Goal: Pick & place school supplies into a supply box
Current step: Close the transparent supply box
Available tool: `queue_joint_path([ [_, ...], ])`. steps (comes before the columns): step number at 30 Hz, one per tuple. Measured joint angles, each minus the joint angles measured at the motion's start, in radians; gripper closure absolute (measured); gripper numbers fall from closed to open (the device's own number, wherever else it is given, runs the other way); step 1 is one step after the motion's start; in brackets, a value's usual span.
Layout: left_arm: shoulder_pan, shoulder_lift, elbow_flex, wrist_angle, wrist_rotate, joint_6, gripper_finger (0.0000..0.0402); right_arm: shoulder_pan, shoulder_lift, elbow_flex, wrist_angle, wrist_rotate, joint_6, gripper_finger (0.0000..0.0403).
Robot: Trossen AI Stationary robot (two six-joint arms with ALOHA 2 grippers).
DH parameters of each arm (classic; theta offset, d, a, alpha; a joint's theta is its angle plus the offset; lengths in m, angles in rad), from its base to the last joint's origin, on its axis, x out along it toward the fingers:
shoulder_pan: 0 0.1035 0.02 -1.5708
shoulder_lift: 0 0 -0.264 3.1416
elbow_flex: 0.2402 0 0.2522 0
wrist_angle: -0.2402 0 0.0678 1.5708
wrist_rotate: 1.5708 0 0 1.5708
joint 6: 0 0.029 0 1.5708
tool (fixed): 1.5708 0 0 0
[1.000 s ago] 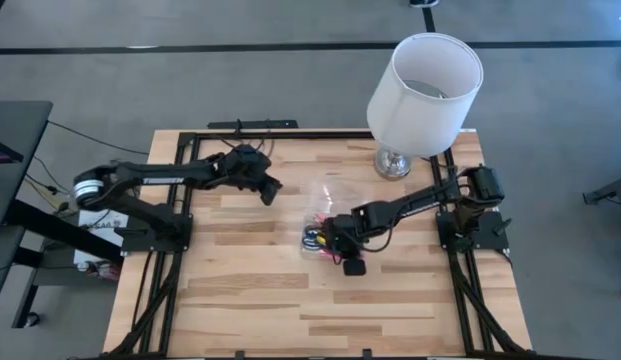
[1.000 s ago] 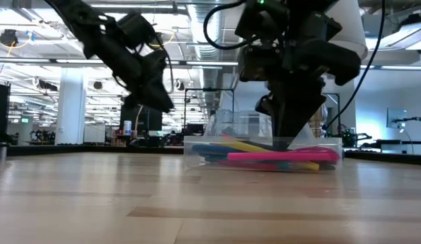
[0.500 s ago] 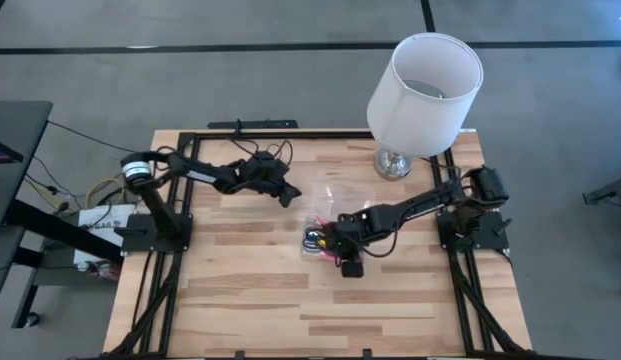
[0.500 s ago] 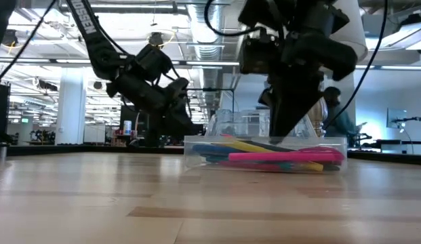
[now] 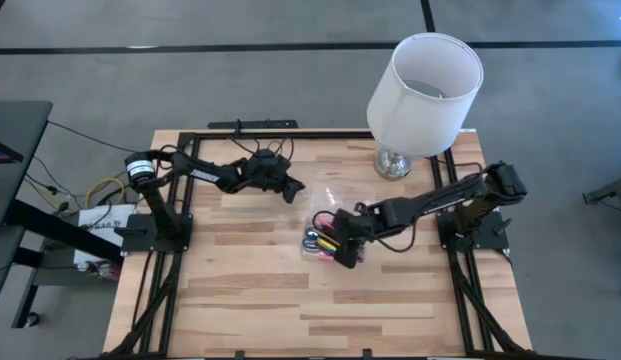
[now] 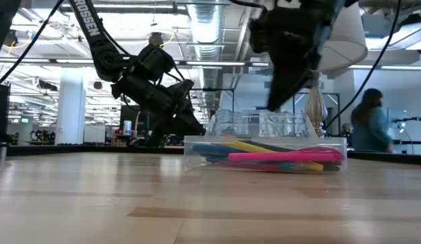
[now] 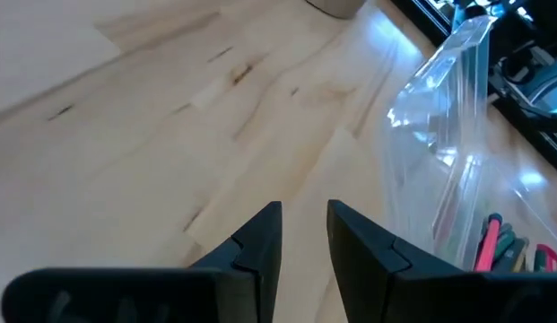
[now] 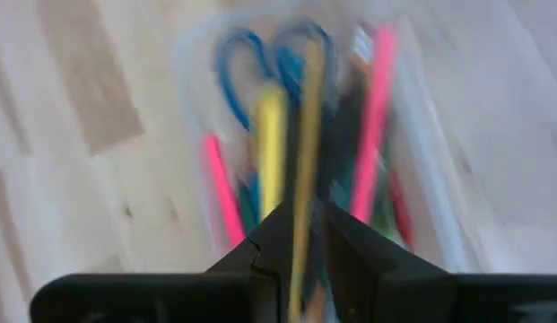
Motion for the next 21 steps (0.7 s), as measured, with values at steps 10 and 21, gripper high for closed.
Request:
queue_joint_path([
  [10,0.023,0.000,0.000,0.028,0.052,0.012,0.0316,0.129,-0.003,-0.006,-0.114,0.064,0.401,0.0349],
  [21,0.010,0.000,0.000,0.033,0.019,0.042,0.0316,0.315,-0.011,-0.006,-0.467,0.358,1.175,0.0349],
])
